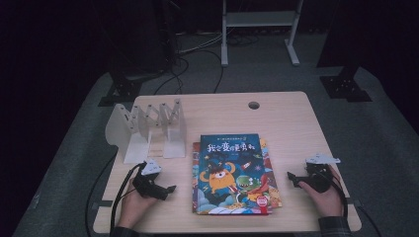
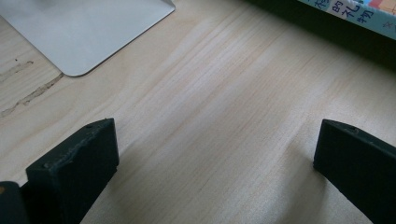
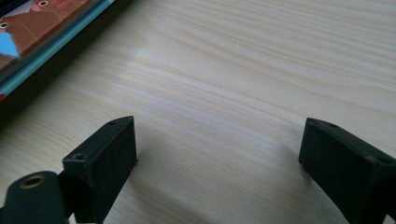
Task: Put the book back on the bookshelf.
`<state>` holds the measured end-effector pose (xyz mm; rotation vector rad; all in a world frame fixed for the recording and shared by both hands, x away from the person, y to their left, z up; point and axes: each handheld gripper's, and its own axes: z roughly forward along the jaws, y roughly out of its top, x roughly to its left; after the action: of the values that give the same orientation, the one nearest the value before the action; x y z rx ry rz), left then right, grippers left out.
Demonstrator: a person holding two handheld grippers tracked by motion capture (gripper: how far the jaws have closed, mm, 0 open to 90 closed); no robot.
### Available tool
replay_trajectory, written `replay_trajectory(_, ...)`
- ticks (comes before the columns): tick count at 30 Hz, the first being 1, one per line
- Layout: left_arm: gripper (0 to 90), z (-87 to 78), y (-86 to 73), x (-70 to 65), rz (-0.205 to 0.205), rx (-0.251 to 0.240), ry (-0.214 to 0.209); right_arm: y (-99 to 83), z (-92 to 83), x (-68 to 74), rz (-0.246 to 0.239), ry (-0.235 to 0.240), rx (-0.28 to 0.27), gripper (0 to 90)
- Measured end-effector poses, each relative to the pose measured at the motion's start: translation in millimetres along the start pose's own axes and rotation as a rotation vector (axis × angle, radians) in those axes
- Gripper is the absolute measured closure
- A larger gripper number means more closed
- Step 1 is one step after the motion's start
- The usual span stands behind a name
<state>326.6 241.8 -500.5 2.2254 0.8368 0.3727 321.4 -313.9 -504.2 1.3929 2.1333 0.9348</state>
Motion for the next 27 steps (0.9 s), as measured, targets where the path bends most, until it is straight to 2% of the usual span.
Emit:
replay_trajectory(5, 0.0, -0.1, 0.0, -0.2, 0.006, 0.001, -0.004, -0.2, -0.1, 0.3, 0.005, -0.008, -0.002, 10.4)
replay_trajectory(8, 0.0, -0.1, 0.1, -0.1, 0.007, 0.001, -0.006, -0.5, -1.6, 1.5, -0.001, 0.003, -0.013, 19.4)
replay_trajectory(10, 0.0, 0.0, 0.1, -0.1, 0.008, 0.001, -0.006, 1.8, -3.1, 1.5, 0.012, 0.006, -0.006, 24.0)
replay_trajectory(13, 0.0, -0.1, 0.1, -0.1, 0.008, 0.001, -0.006, 8.4, -5.9, 3.6, 0.025, 0.033, -0.008, 24.1)
replay_trajectory(17, 0.0, -0.1, 0.1, -0.1, 0.008, 0.001, -0.006, 23.9, -12.3, 14.3, 0.01, 0.065, -0.047, 24.2)
replay_trajectory(20, 0.0, 0.0, 0.1, -0.2, 0.008, 0.001, -0.006, 39.0, -12.0, 27.3, -0.023, 0.086, -0.07, 24.2)
replay_trajectory(21, 0.0, -0.1, 0.1, -0.2, 0.008, 0.001, -0.006, 48.2, -8.8, 34.2, -0.036, 0.108, -0.073, 24.3)
replay_trajectory(27, 0.0, -0.1, 0.1, -0.2, 0.008, 0.001, -0.005, 67.9, 3.2, 49.0, -0.063, 0.151, -0.078, 25.7)
